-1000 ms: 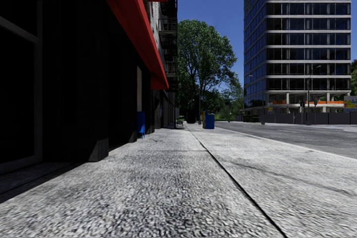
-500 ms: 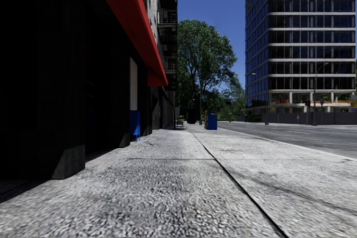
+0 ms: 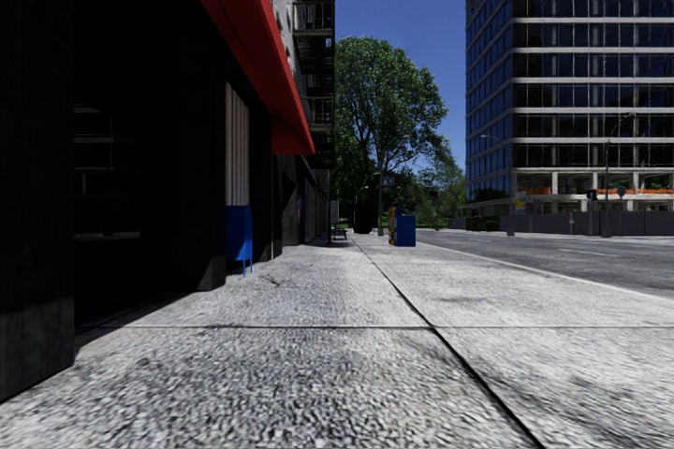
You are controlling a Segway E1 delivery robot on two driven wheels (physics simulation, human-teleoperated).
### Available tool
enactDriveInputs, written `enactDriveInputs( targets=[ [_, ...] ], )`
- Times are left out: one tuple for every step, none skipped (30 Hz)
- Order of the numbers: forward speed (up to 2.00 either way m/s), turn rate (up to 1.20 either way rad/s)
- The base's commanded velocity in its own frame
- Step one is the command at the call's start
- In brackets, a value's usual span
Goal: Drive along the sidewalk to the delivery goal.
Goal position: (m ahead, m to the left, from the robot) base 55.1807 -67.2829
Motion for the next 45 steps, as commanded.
enactDriveInputs(
  targets=[
    [2.00, 0.00],
    [2.00, 0.00],
    [2.00, 0.00],
    [2.00, 0.00],
    [2.00, 0.00],
    [2.00, 0.00],
    [2.00, 0.00],
    [2.00, 0.00],
    [2.00, 0.00],
    [2.00, 0.00],
    [2.00, 0.00],
    [2.00, 0.00],
    [2.00, 0.00],
    [2.00, 0.00],
    [2.00, 0.00],
    [2.00, 0.00],
    [2.00, 0.00],
    [2.00, 0.00],
    [2.00, 0.00],
    [2.00, 0.00],
    [2.00, 0.00],
    [2.00, 0.00],
    [2.00, 0.00],
    [2.00, 0.00],
    [2.00, 0.00],
    [2.00, 0.00],
    [2.00, 0.00],
    [2.00, 0.00],
    [2.00, 0.00],
    [2.00, 0.00],
    [2.00, 0.00],
    [2.00, 0.00],
    [2.00, 0.00],
    [2.00, 0.00],
    [2.00, 0.00],
    [2.00, 0.00],
    [2.00, 0.00],
    [2.00, 0.00],
    [2.00, 0.00],
    [2.00, 0.00],
    [2.00, 0.00],
    [2.00, 0.00],
    [2.00, 0.00],
    [2.00, 0.00],
    [2.00, 0.00]
  ],
)
